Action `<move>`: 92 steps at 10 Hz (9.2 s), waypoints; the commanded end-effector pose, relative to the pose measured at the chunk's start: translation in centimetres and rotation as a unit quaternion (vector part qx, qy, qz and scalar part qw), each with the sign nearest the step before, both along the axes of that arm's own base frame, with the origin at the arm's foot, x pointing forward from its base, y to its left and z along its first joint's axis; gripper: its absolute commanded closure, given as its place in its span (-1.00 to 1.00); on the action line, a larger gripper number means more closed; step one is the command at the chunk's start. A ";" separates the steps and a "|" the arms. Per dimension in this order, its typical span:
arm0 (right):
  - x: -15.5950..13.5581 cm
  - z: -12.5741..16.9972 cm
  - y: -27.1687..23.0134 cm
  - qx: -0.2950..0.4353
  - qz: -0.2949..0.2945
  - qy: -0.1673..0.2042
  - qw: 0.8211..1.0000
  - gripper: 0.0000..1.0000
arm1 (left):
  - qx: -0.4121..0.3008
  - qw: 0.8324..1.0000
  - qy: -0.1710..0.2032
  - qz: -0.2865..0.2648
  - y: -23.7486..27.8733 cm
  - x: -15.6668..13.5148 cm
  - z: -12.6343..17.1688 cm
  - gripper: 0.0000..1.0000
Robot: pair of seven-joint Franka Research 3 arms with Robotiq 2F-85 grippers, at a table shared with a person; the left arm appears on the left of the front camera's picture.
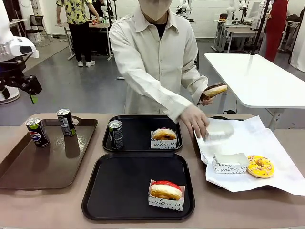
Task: Set up donuts and drinks on trays.
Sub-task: Pick up one Pepsi coke from the Handle tray and place it on the Flat Tray without a Pepsi coke.
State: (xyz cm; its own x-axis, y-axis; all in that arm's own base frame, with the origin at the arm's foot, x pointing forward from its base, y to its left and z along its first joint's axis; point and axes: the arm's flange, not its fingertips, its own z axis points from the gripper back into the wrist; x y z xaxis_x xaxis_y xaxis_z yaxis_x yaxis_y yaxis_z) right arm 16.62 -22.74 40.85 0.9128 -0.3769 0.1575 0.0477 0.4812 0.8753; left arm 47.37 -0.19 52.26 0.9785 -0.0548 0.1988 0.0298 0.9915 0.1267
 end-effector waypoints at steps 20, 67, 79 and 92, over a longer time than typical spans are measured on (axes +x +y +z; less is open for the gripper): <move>0.2 -0.1 0.1 0.004 0.004 -0.012 1.000 -1.00 | -0.062 0.984 0.010 0.164 2.7 3.4 -11.6 -1.00; 0.2 -0.1 0.1 0.004 0.004 -0.012 1.000 -1.00 | -0.135 0.972 0.063 -0.184 -23.2 -14.9 -2.2 -0.16; 0.2 -0.1 0.1 0.004 0.004 -0.012 1.000 -1.00 | -0.116 0.961 0.108 -0.228 -28.7 -12.2 -6.9 -0.16; 0.2 -0.1 0.1 0.004 0.004 -0.012 1.000 -1.00 | -0.070 0.932 0.168 -0.315 -23.2 -17.2 -1.5 -0.16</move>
